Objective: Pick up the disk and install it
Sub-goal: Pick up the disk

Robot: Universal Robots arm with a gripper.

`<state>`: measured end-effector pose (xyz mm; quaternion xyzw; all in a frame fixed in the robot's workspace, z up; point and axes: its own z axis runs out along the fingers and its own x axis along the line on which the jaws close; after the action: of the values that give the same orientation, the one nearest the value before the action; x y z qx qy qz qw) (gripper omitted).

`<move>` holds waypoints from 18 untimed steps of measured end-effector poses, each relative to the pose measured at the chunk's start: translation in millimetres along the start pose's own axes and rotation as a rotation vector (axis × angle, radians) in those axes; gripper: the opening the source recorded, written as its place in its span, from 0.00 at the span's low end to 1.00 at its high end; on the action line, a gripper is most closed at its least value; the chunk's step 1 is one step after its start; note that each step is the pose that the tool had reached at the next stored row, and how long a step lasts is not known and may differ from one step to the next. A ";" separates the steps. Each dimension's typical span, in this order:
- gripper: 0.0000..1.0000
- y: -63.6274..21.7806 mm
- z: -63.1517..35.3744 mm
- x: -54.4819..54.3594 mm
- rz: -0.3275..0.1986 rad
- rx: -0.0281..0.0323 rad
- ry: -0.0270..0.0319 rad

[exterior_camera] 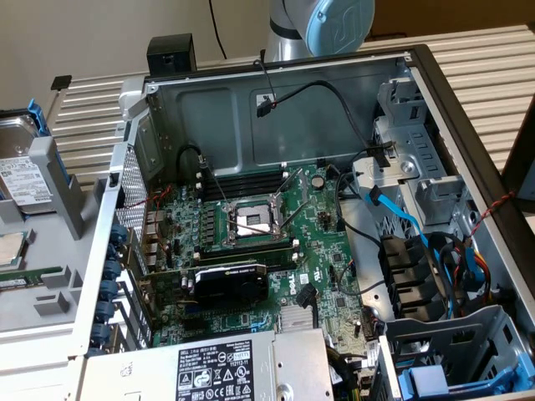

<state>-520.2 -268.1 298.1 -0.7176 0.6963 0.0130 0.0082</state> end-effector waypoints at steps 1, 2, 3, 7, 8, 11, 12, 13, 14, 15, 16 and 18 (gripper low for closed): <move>0.56 0.0 0.0 0.0 0.000 0.0001 0.0000; 0.56 0.0 0.0 0.0 0.000 0.0000 0.0000; 0.56 0.0 0.0 0.0 0.000 0.0000 0.0000; 0.56 0.0 0.0 0.0 0.000 0.0000 0.0000; 0.56 0.0 0.0 0.0 0.000 0.0000 0.0000; 0.56 0.0 -0.5 -0.2 0.000 0.0000 0.0000; 0.56 0.0 -0.9 -0.2 0.000 -0.0001 0.0001; 0.56 0.0 -1.4 -0.2 0.000 -0.0001 0.0001; 0.56 0.0 -2.4 -0.2 0.000 0.0000 0.0001; 0.56 0.0 -2.9 -0.3 0.000 0.0001 0.0001; 0.56 0.0 -2.8 -0.2 0.000 0.0002 0.0001; 0.56 0.0 -2.9 -0.3 0.000 0.0000 0.0001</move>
<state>-520.2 -267.9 301.1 -0.7176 0.6963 0.0129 0.0081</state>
